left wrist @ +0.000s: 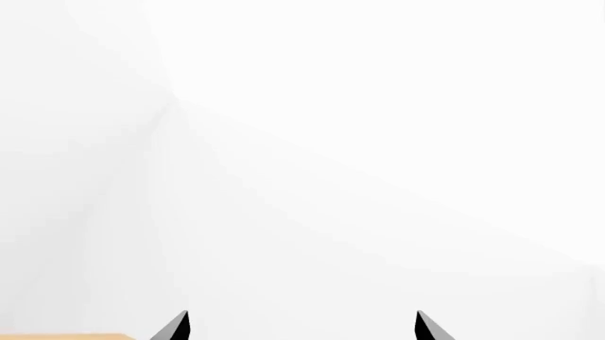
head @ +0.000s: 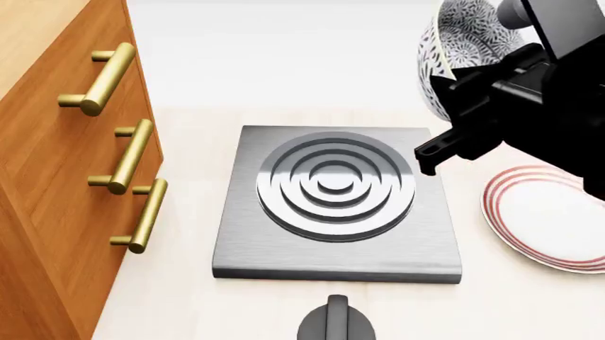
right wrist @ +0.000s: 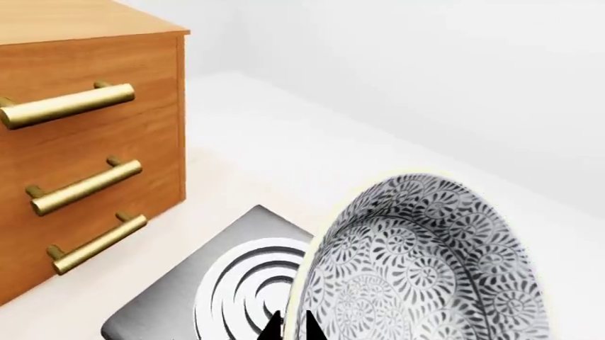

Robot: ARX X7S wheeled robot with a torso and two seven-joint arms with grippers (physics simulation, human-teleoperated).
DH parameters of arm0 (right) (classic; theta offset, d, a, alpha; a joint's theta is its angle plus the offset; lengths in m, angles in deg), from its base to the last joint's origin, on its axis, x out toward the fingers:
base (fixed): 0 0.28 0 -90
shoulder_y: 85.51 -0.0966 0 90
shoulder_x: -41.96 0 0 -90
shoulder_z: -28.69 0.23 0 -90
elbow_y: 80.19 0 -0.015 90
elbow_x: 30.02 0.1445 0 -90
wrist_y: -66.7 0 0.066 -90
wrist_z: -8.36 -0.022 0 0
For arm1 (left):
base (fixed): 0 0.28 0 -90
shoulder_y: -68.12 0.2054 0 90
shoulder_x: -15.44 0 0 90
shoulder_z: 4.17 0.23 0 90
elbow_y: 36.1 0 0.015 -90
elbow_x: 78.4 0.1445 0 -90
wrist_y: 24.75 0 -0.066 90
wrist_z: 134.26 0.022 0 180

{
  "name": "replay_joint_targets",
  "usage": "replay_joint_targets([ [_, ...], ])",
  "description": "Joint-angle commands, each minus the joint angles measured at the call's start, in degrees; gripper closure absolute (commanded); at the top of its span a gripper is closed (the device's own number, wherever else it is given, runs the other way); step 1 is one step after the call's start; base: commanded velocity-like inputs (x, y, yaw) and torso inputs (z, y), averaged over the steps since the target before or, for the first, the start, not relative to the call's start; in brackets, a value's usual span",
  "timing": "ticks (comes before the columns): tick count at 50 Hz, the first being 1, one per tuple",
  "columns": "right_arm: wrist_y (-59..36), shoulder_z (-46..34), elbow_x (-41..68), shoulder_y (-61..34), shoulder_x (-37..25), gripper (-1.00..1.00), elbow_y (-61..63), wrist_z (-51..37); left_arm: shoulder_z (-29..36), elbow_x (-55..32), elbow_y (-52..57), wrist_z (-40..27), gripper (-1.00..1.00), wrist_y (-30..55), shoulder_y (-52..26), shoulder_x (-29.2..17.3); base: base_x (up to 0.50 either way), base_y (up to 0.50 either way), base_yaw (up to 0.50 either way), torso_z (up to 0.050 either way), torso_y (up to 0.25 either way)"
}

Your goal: Put the bowl on the stove.

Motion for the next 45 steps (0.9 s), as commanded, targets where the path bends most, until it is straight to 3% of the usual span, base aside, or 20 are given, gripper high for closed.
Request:
replay_joint_targets([
  [1,0.8,0.0,1.0,1.0,-0.9,1.0,3.1,1.2,0.0,0.0,0.1,-0.2,-1.0,-0.1,0.0,-0.2,0.0,0.0,0.0,0.0,0.0],
  [24,1.6,-2.0,0.1,0.2,-0.6,1.0,1.8,2.9,0.1,-0.3,0.0,-0.5,-1.0,-0.3,0.0,-0.6,0.0,0.0,0.0,0.0,0.0],
  [31,10.6,-12.9,-10.6,-7.9,6.6,1.0,-15.9,12.0,0.0,-0.3,0.2,-0.7,-1.0,-0.4,-0.1,-0.8,0.0,0.0,0.0,0.0,0.0],
  [37,18.3,-17.3,-15.2,-12.3,12.8,1.0,-30.9,17.6,-0.2,-0.5,0.2,-1.0,-1.0,-0.3,-0.2,-1.0,0.0,0.0,0.0,0.0,0.0],
  [45,39.3,-20.6,-21.4,-21.4,26.9,1.0,-69.1,26.1,-0.3,-0.6,0.2,-1.2,-1.0,-0.3,-0.5,-1.3,0.0,0.0,0.0,0.0,0.001],
])
